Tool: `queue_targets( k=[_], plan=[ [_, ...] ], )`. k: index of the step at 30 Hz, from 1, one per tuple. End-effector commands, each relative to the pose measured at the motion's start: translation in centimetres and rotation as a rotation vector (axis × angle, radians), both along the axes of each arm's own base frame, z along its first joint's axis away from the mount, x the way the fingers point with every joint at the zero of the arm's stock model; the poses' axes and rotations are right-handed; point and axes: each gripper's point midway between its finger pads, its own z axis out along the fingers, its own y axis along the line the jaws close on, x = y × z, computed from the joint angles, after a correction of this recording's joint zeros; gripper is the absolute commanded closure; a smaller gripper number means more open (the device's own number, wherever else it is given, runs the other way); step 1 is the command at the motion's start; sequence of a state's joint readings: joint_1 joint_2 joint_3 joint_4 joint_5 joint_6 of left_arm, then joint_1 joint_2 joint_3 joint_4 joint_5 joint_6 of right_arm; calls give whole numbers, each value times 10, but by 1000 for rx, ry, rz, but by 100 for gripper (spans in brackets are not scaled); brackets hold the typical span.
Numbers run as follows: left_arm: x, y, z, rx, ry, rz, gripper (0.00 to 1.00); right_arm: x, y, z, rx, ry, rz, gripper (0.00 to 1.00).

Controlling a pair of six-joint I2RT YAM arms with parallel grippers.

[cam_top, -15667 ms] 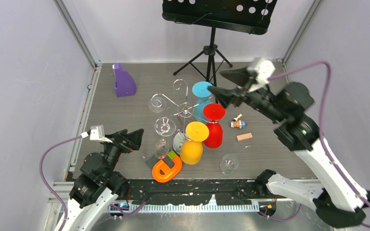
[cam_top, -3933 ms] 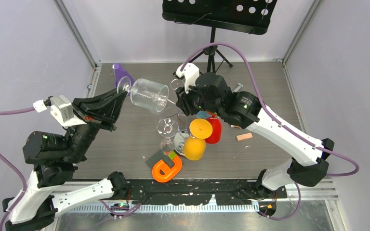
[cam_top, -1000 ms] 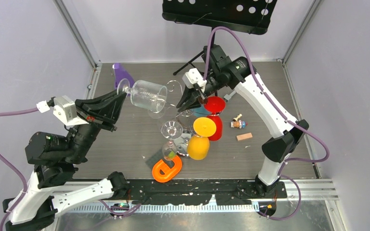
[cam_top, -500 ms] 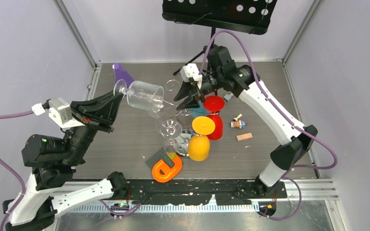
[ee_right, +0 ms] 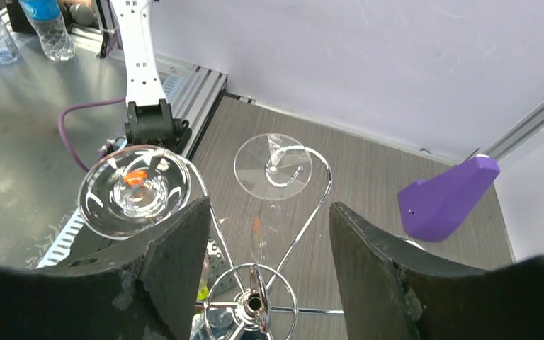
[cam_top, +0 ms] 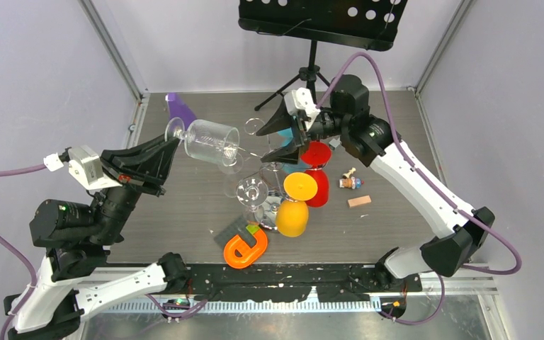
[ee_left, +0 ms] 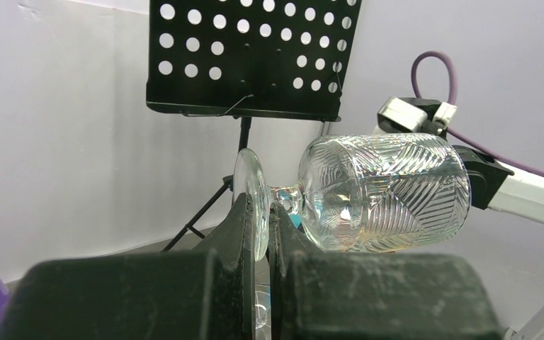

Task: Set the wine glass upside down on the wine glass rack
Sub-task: Turn the wine glass upside down at the wine rack.

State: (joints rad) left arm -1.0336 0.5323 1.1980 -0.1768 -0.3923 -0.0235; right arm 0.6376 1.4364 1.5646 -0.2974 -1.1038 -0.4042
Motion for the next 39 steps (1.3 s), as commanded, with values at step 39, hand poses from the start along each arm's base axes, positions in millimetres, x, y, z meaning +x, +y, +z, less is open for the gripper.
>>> queue_targets(
  k=[39],
  plan=[
    [-16,17,18,-147,5,-50,100,45,-64,21,262,379,-1734,15]
  ],
)
